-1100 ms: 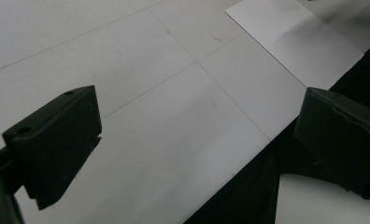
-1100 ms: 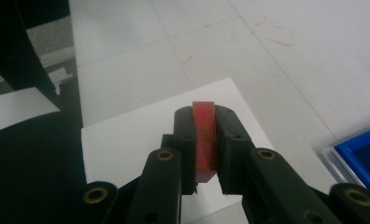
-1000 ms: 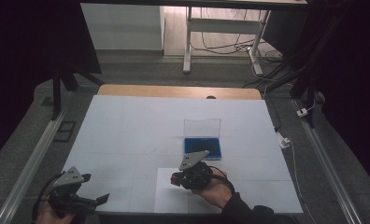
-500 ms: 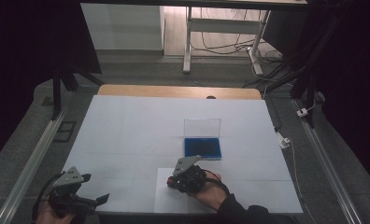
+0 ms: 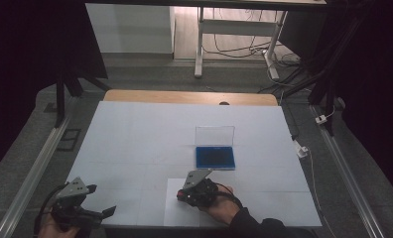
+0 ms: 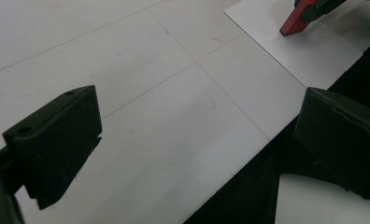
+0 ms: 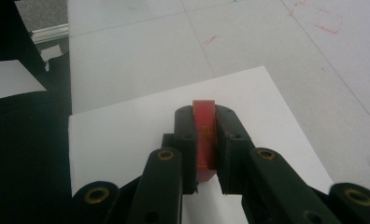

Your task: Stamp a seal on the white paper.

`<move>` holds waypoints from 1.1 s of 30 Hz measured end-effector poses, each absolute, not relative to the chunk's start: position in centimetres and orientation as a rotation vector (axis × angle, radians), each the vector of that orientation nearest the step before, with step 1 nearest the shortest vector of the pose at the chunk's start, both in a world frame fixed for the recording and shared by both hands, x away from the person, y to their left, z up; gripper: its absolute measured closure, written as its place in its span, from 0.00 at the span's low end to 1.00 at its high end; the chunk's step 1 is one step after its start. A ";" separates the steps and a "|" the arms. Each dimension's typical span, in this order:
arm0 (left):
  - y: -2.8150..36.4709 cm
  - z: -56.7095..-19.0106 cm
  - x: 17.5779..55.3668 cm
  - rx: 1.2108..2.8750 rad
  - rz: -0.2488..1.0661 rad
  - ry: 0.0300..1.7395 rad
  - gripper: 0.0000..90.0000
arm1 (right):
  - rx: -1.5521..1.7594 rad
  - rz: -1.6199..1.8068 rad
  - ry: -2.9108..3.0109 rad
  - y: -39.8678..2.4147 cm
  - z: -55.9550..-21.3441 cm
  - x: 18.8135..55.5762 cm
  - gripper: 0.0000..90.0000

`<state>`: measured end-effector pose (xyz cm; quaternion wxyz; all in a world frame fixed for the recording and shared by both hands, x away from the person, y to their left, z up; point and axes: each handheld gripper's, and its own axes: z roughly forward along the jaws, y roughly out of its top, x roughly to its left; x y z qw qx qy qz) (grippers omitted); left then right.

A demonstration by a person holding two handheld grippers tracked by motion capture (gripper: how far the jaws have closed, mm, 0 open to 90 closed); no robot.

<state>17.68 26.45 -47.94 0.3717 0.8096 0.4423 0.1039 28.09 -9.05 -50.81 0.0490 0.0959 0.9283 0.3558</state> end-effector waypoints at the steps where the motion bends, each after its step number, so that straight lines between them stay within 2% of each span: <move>1: 26.5 -47.9 17.7 2.076 0.266 1.134 0.01 | 0.305 1.094 2.819 -9.1 -50.9 28.0 0.90; 12: 26.4 -47.9 17.7 2.080 0.266 1.136 0.01 | 0.238 1.047 2.763 -8.7 -50.9 26.9 0.90; 33: 26.5 -48.0 17.7 2.076 0.264 1.137 0.01 | 0.306 1.114 2.831 -9.2 -51.0 28.3 0.89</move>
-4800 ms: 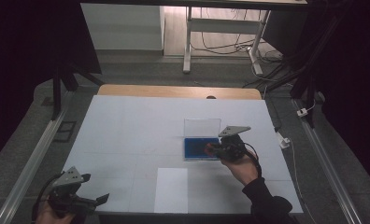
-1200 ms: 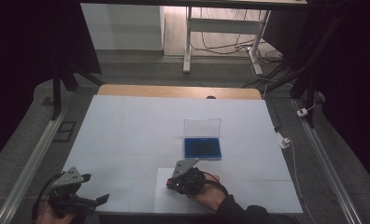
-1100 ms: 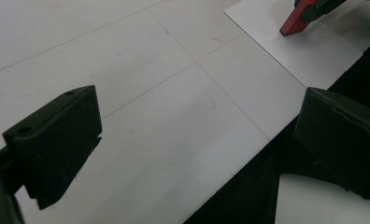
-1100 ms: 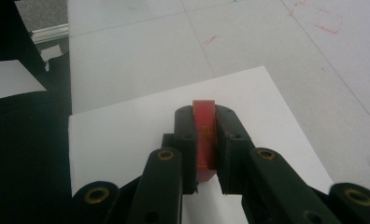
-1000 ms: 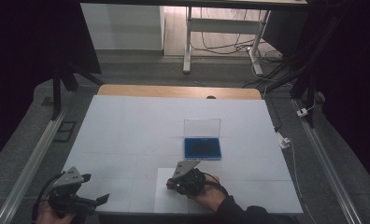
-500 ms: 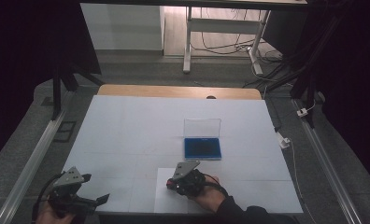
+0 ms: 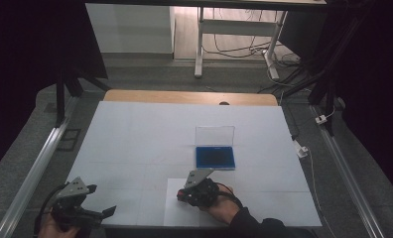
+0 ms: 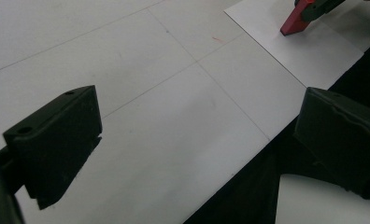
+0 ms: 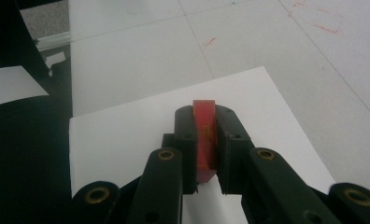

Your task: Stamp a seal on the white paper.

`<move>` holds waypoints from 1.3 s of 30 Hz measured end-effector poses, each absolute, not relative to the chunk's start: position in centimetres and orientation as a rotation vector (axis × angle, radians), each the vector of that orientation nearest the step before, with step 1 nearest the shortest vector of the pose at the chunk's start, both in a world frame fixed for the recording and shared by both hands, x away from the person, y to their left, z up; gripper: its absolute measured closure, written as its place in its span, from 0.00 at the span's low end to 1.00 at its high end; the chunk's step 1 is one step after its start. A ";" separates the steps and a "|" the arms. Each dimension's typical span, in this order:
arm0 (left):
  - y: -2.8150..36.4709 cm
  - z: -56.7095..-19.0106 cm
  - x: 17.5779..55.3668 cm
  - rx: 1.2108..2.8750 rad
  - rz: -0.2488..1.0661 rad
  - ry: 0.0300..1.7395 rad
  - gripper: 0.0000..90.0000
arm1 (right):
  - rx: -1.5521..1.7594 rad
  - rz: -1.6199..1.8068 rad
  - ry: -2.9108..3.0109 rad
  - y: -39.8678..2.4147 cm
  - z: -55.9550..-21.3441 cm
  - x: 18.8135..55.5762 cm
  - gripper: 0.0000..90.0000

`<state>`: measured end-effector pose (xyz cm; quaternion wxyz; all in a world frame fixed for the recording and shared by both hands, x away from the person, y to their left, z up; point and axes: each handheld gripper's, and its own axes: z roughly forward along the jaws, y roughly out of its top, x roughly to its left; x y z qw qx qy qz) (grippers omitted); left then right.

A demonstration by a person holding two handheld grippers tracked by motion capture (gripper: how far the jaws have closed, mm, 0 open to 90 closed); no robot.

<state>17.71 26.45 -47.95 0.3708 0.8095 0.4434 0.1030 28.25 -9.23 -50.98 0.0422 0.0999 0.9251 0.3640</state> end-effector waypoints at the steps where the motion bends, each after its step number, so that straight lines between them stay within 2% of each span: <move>1: 26.5 -48.0 17.7 2.076 0.264 1.137 0.01 | 0.312 1.110 2.830 -9.1 -50.9 28.2 0.89; 39: 26.5 -48.0 17.7 2.075 0.261 1.136 0.01 | 0.417 1.182 2.761 -10.6 -48.3 29.1 0.89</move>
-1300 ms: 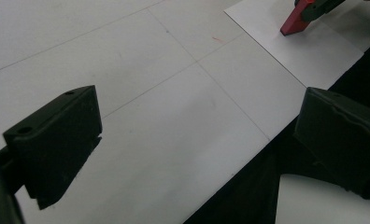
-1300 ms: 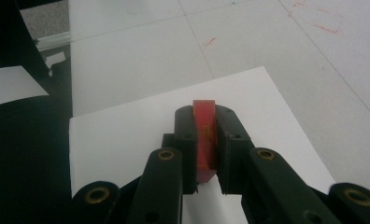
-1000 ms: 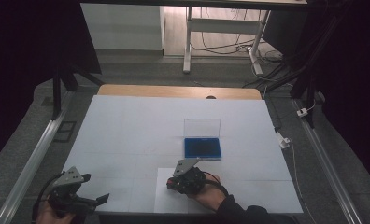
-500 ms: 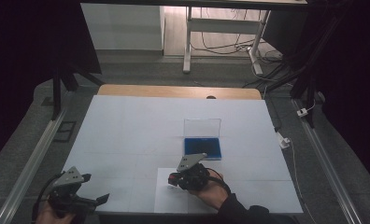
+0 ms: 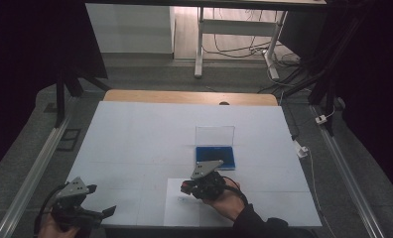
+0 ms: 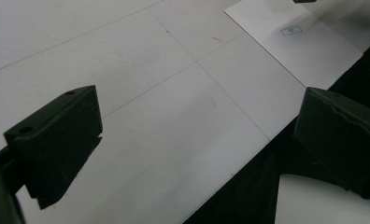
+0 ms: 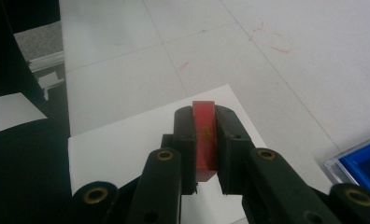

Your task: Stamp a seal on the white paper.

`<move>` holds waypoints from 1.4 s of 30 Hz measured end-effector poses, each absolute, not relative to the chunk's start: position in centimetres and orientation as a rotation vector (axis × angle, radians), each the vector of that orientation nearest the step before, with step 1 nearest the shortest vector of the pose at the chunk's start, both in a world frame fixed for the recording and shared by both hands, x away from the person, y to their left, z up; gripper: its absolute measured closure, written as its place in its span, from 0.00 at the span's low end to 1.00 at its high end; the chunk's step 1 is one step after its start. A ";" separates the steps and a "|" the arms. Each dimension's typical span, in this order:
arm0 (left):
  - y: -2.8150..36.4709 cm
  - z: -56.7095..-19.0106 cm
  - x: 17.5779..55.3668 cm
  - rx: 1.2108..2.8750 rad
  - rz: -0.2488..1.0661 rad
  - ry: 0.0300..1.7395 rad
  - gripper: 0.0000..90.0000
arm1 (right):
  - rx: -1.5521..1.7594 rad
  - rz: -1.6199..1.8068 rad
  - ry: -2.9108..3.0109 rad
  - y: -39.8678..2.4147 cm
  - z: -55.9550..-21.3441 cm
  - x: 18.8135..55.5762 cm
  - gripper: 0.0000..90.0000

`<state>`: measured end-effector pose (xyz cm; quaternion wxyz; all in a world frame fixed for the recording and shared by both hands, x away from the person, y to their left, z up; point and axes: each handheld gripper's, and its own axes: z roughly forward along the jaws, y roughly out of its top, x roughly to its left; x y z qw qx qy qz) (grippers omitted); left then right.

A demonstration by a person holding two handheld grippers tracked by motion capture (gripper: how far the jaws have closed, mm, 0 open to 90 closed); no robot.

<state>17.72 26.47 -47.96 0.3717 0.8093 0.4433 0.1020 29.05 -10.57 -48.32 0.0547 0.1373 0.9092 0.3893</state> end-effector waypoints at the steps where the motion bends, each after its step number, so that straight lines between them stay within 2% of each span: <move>1: 26.5 -48.0 17.7 2.075 0.261 1.136 0.01 | 0.425 1.186 2.758 -10.6 -48.2 29.1 0.89; 42: 26.4 -48.0 17.7 2.078 0.262 1.137 0.01 | 0.659 1.178 2.611 -14.9 -46.3 32.5 0.89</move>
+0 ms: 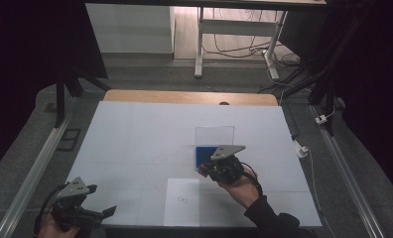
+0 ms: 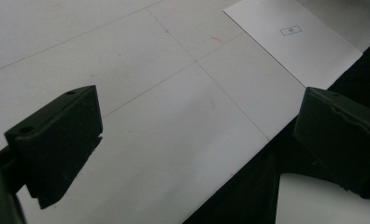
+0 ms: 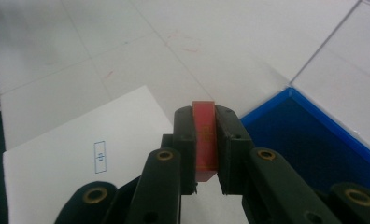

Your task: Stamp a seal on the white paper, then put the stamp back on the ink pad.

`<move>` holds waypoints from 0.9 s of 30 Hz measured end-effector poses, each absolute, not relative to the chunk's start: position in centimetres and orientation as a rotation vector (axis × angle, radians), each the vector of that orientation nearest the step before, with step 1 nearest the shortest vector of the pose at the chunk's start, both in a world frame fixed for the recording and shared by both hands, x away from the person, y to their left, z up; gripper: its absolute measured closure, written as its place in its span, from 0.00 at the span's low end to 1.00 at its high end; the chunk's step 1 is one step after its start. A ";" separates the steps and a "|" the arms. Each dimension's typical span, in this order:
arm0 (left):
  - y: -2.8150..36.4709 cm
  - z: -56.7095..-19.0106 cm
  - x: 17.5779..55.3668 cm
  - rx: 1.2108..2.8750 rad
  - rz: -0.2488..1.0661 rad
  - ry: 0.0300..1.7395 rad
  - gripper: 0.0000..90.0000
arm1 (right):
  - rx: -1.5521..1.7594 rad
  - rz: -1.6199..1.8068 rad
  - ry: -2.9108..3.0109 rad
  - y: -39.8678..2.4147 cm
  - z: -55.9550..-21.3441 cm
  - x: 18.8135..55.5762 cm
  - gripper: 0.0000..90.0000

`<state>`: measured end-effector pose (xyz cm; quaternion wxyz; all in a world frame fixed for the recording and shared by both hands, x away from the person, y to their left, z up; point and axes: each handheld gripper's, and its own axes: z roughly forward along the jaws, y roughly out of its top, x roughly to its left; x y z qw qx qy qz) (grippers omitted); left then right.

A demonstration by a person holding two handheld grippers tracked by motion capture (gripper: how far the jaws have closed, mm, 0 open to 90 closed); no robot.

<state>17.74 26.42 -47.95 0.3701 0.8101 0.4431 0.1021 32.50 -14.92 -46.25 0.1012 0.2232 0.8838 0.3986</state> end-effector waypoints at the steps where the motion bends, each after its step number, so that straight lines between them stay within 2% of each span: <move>1: 26.4 -48.0 17.8 2.079 0.260 1.138 0.01 | 0.665 1.181 2.606 -15.0 -46.2 32.6 0.89; 27: 26.5 -47.9 17.8 2.074 0.259 1.132 0.01 | 0.775 1.174 2.519 -16.5 -45.6 35.0 0.89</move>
